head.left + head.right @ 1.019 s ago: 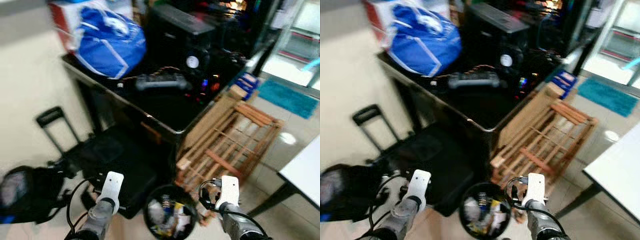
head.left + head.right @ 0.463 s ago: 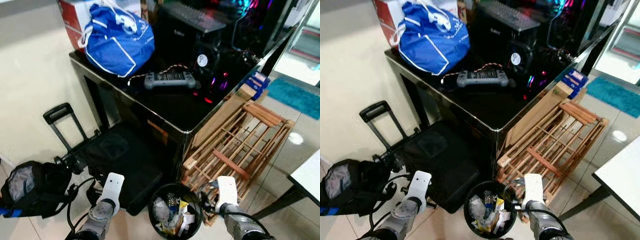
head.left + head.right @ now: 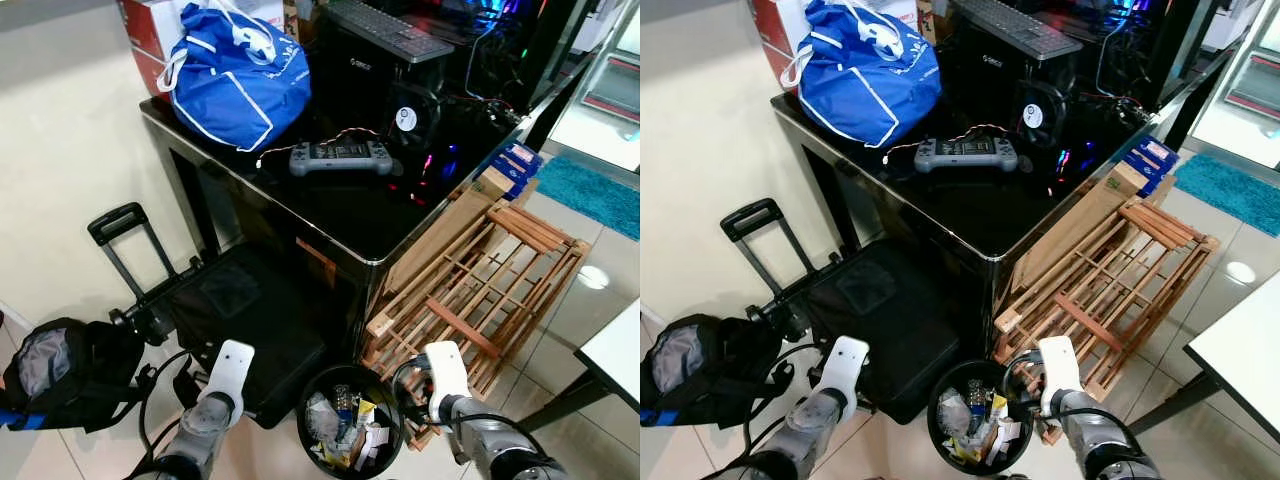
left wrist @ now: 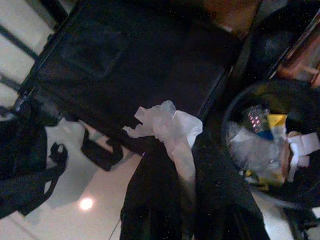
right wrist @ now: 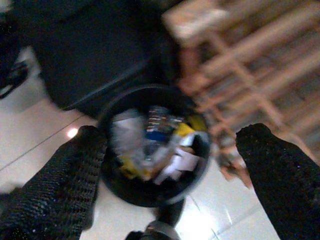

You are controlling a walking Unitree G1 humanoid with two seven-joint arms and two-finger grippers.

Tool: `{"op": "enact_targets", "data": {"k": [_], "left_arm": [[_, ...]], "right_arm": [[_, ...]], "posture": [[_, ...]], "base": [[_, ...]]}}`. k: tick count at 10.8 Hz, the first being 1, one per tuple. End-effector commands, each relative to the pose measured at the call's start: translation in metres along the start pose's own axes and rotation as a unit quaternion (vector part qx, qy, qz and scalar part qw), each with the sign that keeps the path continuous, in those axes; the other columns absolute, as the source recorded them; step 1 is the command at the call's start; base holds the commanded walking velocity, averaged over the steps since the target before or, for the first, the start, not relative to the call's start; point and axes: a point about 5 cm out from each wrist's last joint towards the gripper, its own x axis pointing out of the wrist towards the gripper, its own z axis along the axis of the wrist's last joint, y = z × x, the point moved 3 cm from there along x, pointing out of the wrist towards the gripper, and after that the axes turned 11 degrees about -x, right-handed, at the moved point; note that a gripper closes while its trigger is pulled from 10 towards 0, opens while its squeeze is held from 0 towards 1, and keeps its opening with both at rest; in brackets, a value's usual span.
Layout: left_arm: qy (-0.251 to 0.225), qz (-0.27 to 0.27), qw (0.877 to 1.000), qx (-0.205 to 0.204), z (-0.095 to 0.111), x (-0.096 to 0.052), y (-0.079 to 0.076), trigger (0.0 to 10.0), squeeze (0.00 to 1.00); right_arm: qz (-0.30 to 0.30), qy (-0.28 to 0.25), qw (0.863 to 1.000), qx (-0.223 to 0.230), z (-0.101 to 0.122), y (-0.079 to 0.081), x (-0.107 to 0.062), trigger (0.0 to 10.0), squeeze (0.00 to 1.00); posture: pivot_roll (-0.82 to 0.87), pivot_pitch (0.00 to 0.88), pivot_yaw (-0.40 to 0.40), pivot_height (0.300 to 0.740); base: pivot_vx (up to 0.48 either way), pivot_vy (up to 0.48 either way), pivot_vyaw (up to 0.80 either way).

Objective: Picking trash to rubbish bin

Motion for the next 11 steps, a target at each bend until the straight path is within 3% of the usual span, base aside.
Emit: {"op": "enact_targets", "data": {"k": [1, 3, 7, 9, 11], "left_arm": [[0.002, -0.014, 1.000, 0.006, 0.003, 0.002, -0.005, 10.0, 0.00], [-0.005, -0.036, 0.999, 0.007, 0.011, 0.005, -0.018, 10.0, 0.00], [-0.015, -0.103, 0.994, 0.019, 0.024, 0.009, -0.062, 10.0, 0.00], [-0.015, -0.138, 0.990, 0.024, 0.024, 0.007, -0.087, 10.0, 0.00], [-0.012, -0.157, 0.987, 0.021, 0.021, 0.005, -0.101, 10.0, 0.00]], "right_arm": [[0.026, -0.005, 1.000, -0.007, 0.002, 0.004, 0.000, 10.0, 0.00], [0.059, -0.024, 0.998, -0.021, 0.010, 0.006, -0.001, 10.0, 0.00], [0.093, -0.056, 0.993, -0.044, 0.012, 0.011, -0.011, 10.0, 0.00], [0.101, -0.072, 0.991, -0.055, 0.011, 0.015, -0.026, 10.0, 0.00], [0.098, -0.074, 0.991, -0.060, 0.007, 0.015, -0.040, 10.0, 0.00]], "posture": [[-0.04, 0.085, 0.010, 0.740], [-0.05, 0.102, 0.006, 0.740], [-0.11, 0.201, -0.021, 0.740], [-0.15, 0.250, -0.038, 0.740], [-0.18, 0.284, -0.053, 0.740]], "base": [[0.000, 0.000, 0.00], [0.000, 0.000, 0.00], [0.000, 0.000, 0.00], [0.000, 0.000, 0.00], [0.000, 0.000, 0.00]]}}
